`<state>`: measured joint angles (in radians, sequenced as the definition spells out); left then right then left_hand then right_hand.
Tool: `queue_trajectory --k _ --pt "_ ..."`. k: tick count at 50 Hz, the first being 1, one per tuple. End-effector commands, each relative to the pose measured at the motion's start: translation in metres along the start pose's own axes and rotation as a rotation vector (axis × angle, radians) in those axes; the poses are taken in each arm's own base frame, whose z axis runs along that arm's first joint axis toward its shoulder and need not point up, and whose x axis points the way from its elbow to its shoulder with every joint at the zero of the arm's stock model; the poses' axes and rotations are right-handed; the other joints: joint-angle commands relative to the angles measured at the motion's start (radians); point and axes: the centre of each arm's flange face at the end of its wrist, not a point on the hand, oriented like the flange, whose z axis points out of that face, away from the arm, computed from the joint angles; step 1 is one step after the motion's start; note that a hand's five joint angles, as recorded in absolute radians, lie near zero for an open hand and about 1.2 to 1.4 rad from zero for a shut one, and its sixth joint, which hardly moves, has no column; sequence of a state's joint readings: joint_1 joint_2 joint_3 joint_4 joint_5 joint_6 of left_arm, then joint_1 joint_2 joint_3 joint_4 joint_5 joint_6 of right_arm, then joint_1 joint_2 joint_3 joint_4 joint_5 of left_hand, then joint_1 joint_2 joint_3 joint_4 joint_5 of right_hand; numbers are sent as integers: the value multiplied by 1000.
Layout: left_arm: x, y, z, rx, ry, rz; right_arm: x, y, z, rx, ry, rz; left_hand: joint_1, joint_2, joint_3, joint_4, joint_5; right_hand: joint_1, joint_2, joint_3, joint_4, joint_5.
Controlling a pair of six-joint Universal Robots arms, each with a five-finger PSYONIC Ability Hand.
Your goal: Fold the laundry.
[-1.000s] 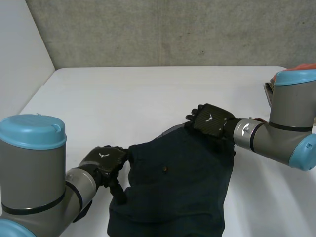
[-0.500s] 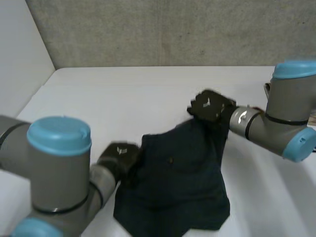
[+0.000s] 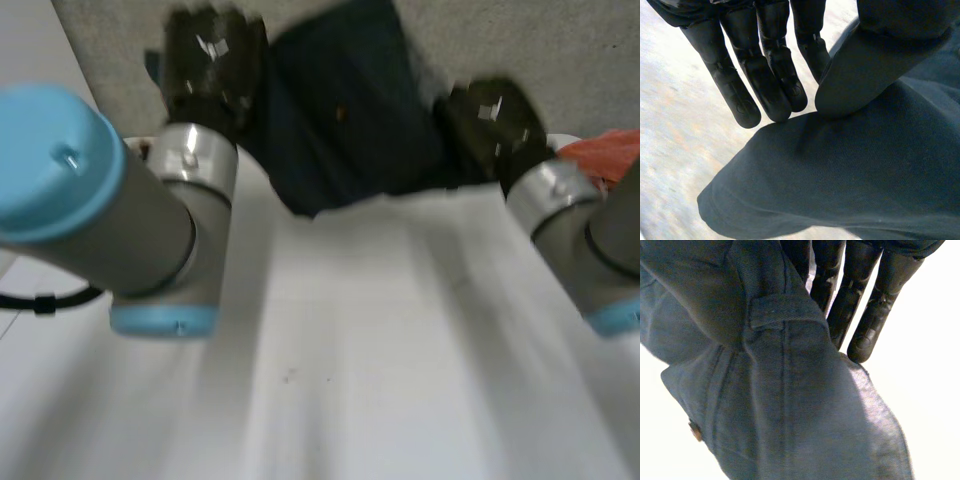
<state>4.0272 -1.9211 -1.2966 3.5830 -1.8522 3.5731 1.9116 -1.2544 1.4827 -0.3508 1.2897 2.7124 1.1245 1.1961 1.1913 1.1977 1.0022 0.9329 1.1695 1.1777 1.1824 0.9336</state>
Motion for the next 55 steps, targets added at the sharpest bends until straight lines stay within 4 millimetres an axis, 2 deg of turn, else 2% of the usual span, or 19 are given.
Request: queue_trajectory --k 1,5,9,13,20,21,24,27,31,37,44,45,48,49,50,52,53,54,55 --pt "34 70 -62 -241 182 64 -33 68 -62 -294 -176 -111 272 200 205 199 219 -351 -588 -596 -601 -526" --pt "50 90 -94 -319 267 88 -32 82 -74 -351 -186 -229 272 200 205 199 219 -554 -791 -799 -803 -729" --pt "56 94 -116 -356 316 106 -24 81 -72 -362 -158 -250 272 200 205 199 219 -633 -870 -878 -883 -809" --pt "54 99 -132 -401 346 124 -13 56 -64 -312 -120 -265 272 200 205 199 219 -639 -876 -884 -889 -815" --pt "42 89 -147 -417 354 127 -3 4 -46 -224 -119 -147 272 200 205 199 219 -645 -882 -890 -895 -821" --pt "41 87 -148 -414 353 126 -8 -4 -40 -206 -141 -110 272 200 205 199 219 -645 -882 -890 -895 -821" --pt "35 80 -153 -403 349 120 -19 -7 -28 -188 -188 -69 272 200 205 199 219 -645 -882 -890 -895 -821" --pt "32 73 -157 -390 348 115 -48 -10 -14 -162 -280 -67 272 200 205 199 219 -651 -888 -896 -901 -826" --pt "29 66 -158 -373 345 109 -79 -11 -11 -141 -379 -106 272 200 205 199 219 -675 -911 -919 -924 -850" --pt "28 66 -161 -378 345 109 -106 -6 -2 -96 -459 -170 272 200 205 199 219 -678 -914 -922 -927 -853" --pt "28 70 -165 -392 354 111 -135 14 10 -95 -530 -162 272 200 205 199 219 -648 -885 -893 -898 -824" --pt "28 70 -165 -392 354 111 -137 18 11 -101 -531 -164 272 200 205 199 219 -628 -865 -873 -877 -803" --pt "27 71 -165 -397 349 112 -139 27 20 -107 -516 -170 272 200 205 199 219 -92 -329 -337 -342 -268" --pt "27 71 -164 -397 347 111 -137 26 23 -105 -496 -176 272 200 205 199 219 377 141 133 128 202" --pt "26 72 -163 -398 341 112 -136 24 25 -101 -488 -179 266 195 199 193 214 463 226 218 213 287" --pt "24 72 -161 -399 330 112 -134 21 26 -97 -475 -184 7 -65 -60 -67 -46 463 227 219 214 288" --pt "24 73 -160 -399 325 113 -130 14 25 -89 -461 -187 -210 -282 -277 -283 -262 463 227 219 214 288" --pt "20 74 -157 -402 308 115 -128 11 24 -88 -455 -189 -666 -737 -732 -739 -718 463 227 219 214 288" --pt "18 75 -154 -403 294 115 -125 7 22 -86 -450 -189 -807 -878 -874 -880 -859 463 227 219 214 288"
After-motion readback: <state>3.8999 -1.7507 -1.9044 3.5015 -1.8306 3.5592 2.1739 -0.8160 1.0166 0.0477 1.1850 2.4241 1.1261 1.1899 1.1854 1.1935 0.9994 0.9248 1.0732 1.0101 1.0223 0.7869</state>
